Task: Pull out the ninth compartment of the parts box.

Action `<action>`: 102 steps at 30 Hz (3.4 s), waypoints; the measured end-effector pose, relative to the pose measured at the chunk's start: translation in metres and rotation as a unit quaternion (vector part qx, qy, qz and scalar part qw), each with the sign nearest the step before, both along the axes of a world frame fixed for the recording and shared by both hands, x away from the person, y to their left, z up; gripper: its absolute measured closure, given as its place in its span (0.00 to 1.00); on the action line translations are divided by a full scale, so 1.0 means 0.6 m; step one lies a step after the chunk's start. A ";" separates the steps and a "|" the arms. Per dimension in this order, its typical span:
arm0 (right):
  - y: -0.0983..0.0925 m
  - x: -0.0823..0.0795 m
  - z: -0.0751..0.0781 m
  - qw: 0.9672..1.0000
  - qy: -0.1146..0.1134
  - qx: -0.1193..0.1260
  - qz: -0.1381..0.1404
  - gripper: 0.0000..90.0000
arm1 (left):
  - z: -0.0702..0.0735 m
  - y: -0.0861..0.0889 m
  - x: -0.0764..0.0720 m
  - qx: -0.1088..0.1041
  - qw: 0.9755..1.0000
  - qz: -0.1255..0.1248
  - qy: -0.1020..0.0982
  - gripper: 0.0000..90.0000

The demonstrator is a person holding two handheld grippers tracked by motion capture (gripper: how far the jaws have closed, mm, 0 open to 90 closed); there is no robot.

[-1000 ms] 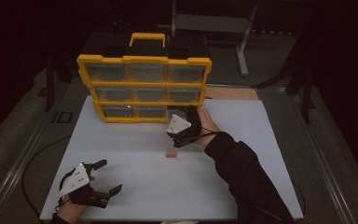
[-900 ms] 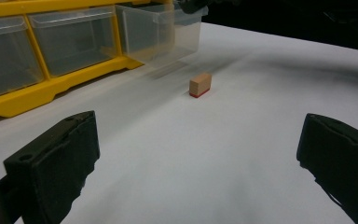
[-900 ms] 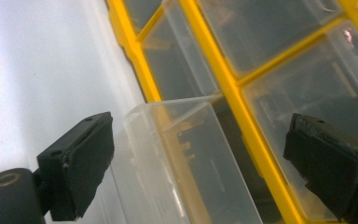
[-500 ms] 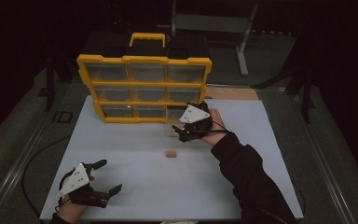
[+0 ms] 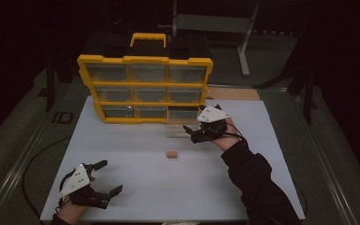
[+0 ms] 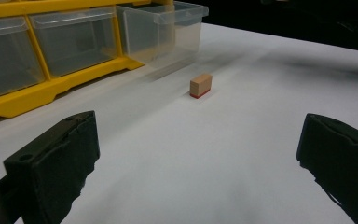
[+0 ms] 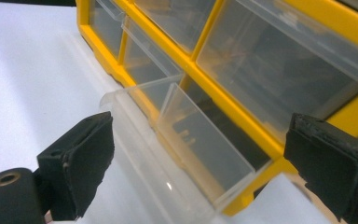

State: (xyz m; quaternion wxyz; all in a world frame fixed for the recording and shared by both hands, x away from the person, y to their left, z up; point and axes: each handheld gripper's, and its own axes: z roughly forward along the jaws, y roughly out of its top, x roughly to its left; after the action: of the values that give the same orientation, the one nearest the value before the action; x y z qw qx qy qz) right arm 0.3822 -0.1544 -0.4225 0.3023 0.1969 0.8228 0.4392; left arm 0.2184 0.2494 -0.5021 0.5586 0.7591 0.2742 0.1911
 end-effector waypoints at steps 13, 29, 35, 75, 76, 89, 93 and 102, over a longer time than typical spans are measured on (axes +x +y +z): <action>-0.053 -0.025 -0.012 1.000 0.011 0.020 -0.019 0.09 | 0.000 0.000 0.000 0.001 1.000 0.001 -0.001 0.00; -0.109 -0.078 -0.049 0.997 0.036 0.057 -0.027 0.09 | 0.000 0.000 0.000 0.000 1.000 0.004 0.000 0.00; -0.124 -0.100 -0.068 0.996 0.047 0.066 -0.029 0.09 | 0.000 0.000 0.001 0.001 1.000 0.004 0.000 0.00; -0.190 -0.212 -0.129 0.994 0.045 0.067 -0.072 0.09 | 0.001 0.000 -0.001 0.006 1.000 0.004 -0.001 0.00; -0.190 -0.213 -0.129 0.995 0.041 0.061 -0.073 0.09 | 0.001 0.000 -0.001 0.006 1.000 0.005 -0.001 0.00; -0.189 -0.213 -0.136 0.995 0.039 0.063 -0.070 0.09 | 0.000 -0.001 -0.001 0.005 1.000 0.004 0.000 0.00; -0.186 -0.215 -0.137 0.995 0.043 0.063 -0.069 0.09 | 0.000 -0.001 0.000 0.003 1.000 0.005 0.001 0.00; -0.188 -0.215 -0.138 0.994 0.039 0.067 -0.073 0.09 | 0.000 -0.001 0.000 0.003 1.000 0.005 0.002 0.00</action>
State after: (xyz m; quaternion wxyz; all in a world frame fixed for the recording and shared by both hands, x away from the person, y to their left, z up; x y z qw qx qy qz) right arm 0.2530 -0.2671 -0.5052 0.2871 0.2930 0.7864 0.4619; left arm 0.2182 0.2491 -0.5024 0.5551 0.7597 0.2781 0.1932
